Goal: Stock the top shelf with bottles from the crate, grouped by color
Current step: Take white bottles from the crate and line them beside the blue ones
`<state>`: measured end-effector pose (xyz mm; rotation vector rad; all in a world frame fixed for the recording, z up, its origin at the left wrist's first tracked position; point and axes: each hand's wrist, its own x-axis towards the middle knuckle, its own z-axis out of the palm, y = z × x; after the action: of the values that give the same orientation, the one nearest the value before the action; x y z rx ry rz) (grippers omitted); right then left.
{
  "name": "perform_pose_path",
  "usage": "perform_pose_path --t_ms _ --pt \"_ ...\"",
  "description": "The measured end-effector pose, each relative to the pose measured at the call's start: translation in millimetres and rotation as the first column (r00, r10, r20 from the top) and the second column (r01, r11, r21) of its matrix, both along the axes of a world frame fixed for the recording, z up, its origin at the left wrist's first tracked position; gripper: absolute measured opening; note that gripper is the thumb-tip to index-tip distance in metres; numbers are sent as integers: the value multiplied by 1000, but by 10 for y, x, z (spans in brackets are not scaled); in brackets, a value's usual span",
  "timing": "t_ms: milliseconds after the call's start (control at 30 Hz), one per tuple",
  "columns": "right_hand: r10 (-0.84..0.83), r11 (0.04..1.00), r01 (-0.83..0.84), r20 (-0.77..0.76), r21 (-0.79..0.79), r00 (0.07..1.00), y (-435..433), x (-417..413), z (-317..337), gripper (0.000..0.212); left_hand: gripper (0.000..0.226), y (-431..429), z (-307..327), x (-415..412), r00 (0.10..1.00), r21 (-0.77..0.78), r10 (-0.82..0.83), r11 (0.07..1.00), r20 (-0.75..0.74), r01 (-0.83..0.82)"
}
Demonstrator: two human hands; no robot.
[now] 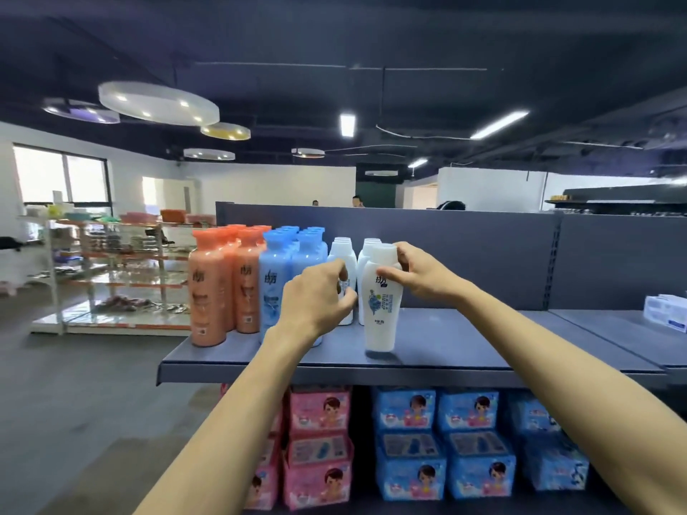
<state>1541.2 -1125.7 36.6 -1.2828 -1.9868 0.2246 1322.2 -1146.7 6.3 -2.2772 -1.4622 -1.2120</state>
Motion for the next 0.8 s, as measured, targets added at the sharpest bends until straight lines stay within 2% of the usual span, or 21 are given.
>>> perform_pose_path --t_ms 167,400,533,600,700,800 --pt "18 999 -19 -12 -28 1000 171 -113 -81 35 19 94 10 -104 1000 -5 7 1000 -17 -7" --pt "-3 997 -7 -129 -75 992 289 -180 -201 38 22 216 9 -130 1000 -22 -11 1000 -17 10" --pt "-32 993 4 -249 -115 968 245 -230 -315 39 20 277 -32 -117 1000 -45 -27 999 -6 27" --pt "-113 990 88 -246 -109 963 189 -246 -460 41 19 301 -81 -119 999 -63 -33 997 -4 33" --pt "-301 952 304 -212 -18 930 92 -318 -746 52 19 348 -153 -135 999 -71 -43 997 -4 42" --pt "-405 910 414 -209 -2 890 39 -439 -978 60 20 393 -228 -132 999 -72 -49 996 -22 47"
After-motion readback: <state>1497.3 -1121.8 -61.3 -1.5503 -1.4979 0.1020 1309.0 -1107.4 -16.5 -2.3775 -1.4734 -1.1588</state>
